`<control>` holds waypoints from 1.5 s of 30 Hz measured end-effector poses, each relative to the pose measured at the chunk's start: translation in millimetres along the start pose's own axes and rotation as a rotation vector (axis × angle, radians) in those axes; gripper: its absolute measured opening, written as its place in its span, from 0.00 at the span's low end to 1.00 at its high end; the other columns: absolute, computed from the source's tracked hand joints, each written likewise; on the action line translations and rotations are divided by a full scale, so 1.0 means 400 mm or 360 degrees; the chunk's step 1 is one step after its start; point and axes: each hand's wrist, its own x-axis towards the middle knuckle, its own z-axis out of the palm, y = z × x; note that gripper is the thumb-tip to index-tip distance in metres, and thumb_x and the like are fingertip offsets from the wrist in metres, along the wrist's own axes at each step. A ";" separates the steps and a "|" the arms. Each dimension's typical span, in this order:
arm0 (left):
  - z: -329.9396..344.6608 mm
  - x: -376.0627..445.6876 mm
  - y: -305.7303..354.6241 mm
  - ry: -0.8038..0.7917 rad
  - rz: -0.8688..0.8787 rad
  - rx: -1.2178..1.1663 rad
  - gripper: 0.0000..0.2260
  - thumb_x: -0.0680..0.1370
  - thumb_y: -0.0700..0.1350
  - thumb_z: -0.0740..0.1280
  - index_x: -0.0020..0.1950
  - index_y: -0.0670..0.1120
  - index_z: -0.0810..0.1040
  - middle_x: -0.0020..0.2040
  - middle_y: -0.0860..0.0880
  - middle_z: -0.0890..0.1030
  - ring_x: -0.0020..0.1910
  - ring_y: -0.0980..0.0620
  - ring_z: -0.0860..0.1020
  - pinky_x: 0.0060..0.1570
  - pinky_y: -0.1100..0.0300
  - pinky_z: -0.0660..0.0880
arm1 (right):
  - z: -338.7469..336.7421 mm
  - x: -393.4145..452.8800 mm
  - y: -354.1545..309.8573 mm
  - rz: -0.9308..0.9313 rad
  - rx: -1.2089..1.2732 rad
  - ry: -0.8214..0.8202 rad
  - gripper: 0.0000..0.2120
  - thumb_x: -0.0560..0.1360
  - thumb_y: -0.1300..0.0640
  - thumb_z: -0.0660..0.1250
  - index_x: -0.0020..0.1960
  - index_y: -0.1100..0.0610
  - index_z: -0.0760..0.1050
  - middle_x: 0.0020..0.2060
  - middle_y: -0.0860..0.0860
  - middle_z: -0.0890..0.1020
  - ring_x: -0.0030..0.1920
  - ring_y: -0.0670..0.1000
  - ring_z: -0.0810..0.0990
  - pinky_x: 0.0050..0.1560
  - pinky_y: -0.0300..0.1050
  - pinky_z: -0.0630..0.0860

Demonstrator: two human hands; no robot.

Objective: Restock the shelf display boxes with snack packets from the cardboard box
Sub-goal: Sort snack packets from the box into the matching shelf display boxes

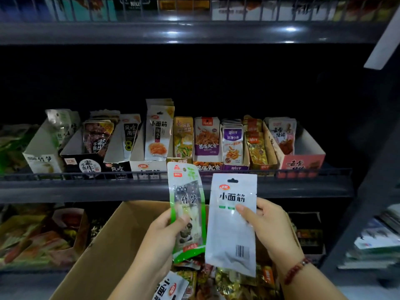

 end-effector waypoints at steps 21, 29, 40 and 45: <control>-0.056 0.000 0.097 -0.0051 0.0261 -0.0054 0.16 0.74 0.28 0.66 0.57 0.43 0.79 0.48 0.44 0.86 0.44 0.46 0.84 0.42 0.54 0.80 | 0.188 0.021 -0.163 -0.0330 -0.0360 -0.0530 0.21 0.73 0.63 0.70 0.63 0.48 0.77 0.62 0.41 0.75 0.59 0.40 0.75 0.57 0.33 0.74; -0.169 0.045 0.190 0.0159 0.0410 0.0083 0.12 0.77 0.32 0.67 0.55 0.47 0.79 0.46 0.50 0.86 0.44 0.51 0.85 0.39 0.58 0.78 | 0.299 0.158 -0.265 -0.0063 -0.0282 -0.0574 0.18 0.75 0.56 0.69 0.63 0.55 0.70 0.46 0.57 0.84 0.33 0.49 0.78 0.28 0.40 0.72; -0.326 0.161 0.192 0.0692 0.0445 -0.0068 0.09 0.78 0.37 0.68 0.57 0.45 0.78 0.49 0.45 0.84 0.44 0.48 0.82 0.37 0.57 0.75 | 0.456 0.403 -0.366 -0.0399 -0.0616 -0.0272 0.07 0.79 0.56 0.64 0.46 0.59 0.71 0.28 0.53 0.77 0.31 0.53 0.82 0.22 0.35 0.68; -0.341 0.185 0.186 0.0649 0.0398 -0.0157 0.08 0.78 0.37 0.68 0.55 0.46 0.79 0.47 0.45 0.84 0.43 0.46 0.84 0.38 0.55 0.78 | 0.543 0.550 -0.389 -0.0511 -0.0647 0.0157 0.11 0.79 0.52 0.64 0.56 0.58 0.72 0.44 0.55 0.81 0.39 0.55 0.82 0.34 0.44 0.76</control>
